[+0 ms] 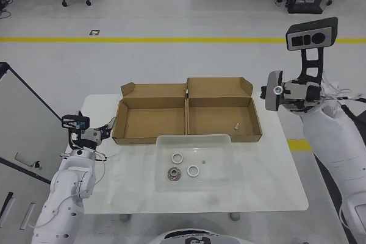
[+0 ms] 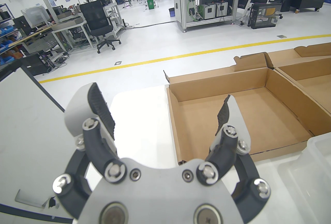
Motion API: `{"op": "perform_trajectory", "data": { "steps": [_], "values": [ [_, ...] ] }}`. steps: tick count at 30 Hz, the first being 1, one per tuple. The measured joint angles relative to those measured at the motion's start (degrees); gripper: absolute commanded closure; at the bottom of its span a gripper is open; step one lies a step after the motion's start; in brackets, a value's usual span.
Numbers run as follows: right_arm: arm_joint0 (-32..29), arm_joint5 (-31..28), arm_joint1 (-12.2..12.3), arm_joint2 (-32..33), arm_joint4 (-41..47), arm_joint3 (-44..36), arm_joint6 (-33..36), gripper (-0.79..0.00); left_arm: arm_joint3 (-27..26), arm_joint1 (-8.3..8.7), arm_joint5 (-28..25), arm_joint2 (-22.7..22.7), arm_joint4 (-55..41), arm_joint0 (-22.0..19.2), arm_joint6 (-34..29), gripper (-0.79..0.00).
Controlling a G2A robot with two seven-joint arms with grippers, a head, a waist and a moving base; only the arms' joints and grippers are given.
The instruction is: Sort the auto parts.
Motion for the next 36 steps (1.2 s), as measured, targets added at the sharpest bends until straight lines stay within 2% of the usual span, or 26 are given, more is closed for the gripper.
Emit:
{"op": "perform_trajectory", "data": {
  "steps": [3,13,16,21,25,36],
  "values": [
    [0.44,2.07,-1.86,0.08,1.87,1.01,2.05,0.0,0.0,0.0,0.0,0.0,0.0,0.0,0.0,-0.785],
    [0.03,2.54,-2.06,0.09,2.48,0.63,1.49,0.0,0.0,0.0,0.0,0.0,0.0,0.0,0.0,-0.785],
    [-1.46,3.73,-2.74,-0.01,7.36,-1.59,-1.69,0.0,0.0,0.0,0.0,0.0,0.0,0.0,0.0,-0.785],
    [-1.05,4.78,-4.25,-0.75,14.41,-2.09,-0.72,0.0,0.0,0.0,0.0,0.0,0.0,0.0,0.0,-0.785],
    [0.28,5.49,-4.83,-0.79,10.19,-0.92,-0.41,0.0,0.0,0.0,0.0,0.0,0.0,0.0,0.0,-0.785],
    [0.99,9.22,-4.19,3.0,-16.86,-1.73,-4.5,0.0,0.0,0.0,0.0,0.0,0.0,0.0,0.0,-0.785]
  ]
}}
